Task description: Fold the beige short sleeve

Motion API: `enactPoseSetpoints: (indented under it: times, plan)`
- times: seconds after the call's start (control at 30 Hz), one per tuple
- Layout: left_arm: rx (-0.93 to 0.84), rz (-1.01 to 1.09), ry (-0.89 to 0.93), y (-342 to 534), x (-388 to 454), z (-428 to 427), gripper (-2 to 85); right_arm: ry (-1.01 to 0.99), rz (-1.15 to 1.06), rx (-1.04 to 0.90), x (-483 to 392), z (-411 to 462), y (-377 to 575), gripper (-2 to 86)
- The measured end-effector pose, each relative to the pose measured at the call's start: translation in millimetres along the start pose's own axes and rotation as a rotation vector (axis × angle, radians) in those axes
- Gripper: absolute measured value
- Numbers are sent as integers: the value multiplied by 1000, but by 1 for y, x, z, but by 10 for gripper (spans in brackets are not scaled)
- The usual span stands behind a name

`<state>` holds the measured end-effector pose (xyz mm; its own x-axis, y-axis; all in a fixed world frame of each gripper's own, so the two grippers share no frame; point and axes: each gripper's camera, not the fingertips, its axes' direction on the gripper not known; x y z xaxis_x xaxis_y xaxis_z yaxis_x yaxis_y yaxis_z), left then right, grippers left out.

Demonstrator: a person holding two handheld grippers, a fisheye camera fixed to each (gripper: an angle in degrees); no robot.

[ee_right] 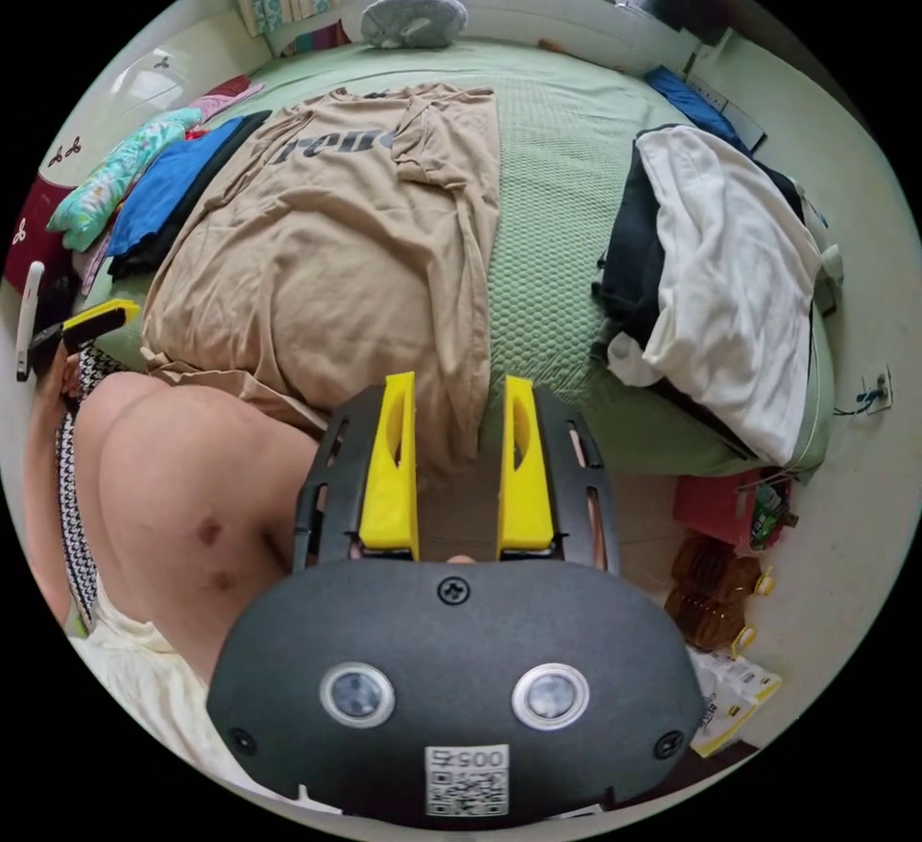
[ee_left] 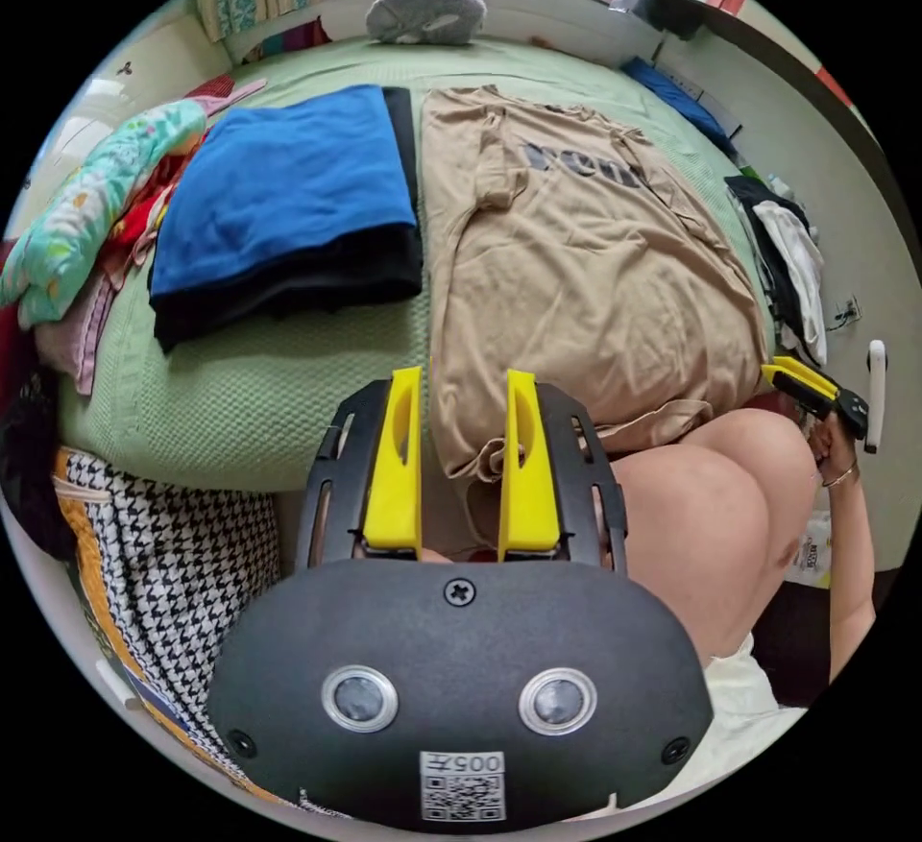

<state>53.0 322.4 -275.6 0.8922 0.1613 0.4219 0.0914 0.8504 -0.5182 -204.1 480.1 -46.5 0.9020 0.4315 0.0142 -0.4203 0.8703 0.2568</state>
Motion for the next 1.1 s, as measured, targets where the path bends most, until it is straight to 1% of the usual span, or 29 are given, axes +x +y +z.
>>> enactPoseSetpoints:
  times: [0.07,0.23,0.43,0.5,0.57,0.67,0.7,0.8,0.87,0.97,1.03,1.1]
  plan:
    - [-23,-3,25,10,-3,7,135,6,5,-2,2,2,5,129]
    - [-32,16,0,31,0,12,135,26,29,-4,7,8,20,131]
    - [-32,40,-93,46,12,6,119,13,49,7,11,13,38,121]
    - [-36,51,-118,51,17,3,105,33,38,-2,9,11,40,105]
    - [-50,69,-142,57,23,-1,73,47,-9,4,0,5,45,53]
    - [-50,84,-156,64,29,-11,42,59,-67,-4,-9,-5,48,0]
    - [-45,90,-157,65,30,-14,39,57,-72,-7,-8,-7,48,-6]
    - [17,92,-132,66,27,-40,33,-32,-51,50,4,-35,42,-13]
    - [78,70,-108,57,18,-66,32,-90,10,136,22,-64,28,-13]
    - [157,71,-140,35,9,-93,31,-64,54,217,38,-90,-1,-13]
    - [172,65,-179,19,3,-99,34,-28,84,239,44,-97,-20,-12]
    - [172,59,-170,6,-4,-100,38,-10,135,234,49,-96,-36,-6]
